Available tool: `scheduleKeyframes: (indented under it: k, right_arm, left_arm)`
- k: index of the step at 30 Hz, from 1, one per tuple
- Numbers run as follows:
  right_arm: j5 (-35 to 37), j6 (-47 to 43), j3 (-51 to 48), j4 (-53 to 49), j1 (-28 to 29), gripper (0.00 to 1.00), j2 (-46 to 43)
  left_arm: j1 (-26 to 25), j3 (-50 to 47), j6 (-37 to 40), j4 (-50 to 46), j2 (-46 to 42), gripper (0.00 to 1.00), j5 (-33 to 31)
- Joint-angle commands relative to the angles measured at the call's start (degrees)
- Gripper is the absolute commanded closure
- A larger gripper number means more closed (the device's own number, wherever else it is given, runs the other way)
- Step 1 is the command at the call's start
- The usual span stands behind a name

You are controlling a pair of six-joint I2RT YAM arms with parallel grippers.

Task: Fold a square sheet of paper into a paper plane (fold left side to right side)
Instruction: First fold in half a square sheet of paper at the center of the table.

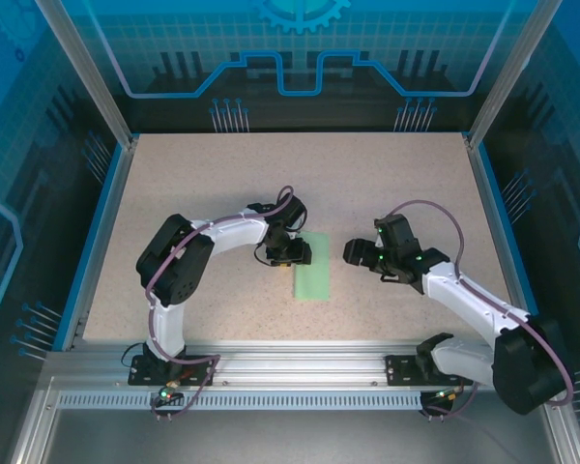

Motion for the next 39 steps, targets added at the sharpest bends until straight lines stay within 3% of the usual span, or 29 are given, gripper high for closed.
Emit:
scheduleKeyframes:
  k: [1,22,39]
  right_arm:
    - [0.99,0.15,-1.06,-2.46,-0.9,0.21,-1.4]
    - [0.65,-0.32,-1.69,-2.84,-1.25,0.14,-2.73]
    - [0.2,-0.2,-1.8,-2.72,-1.25,0.12,-2.73]
  left_arm:
    - [-1.17,-0.7,-0.57,-0.43,4.01,0.47,-1.82]
    - [-1.12,-1.15,0.83,-1.98,2.96,0.54,-4.64]
    - [-1.34,-0.59,-0.04,-0.57,4.49,0.49,-2.04]
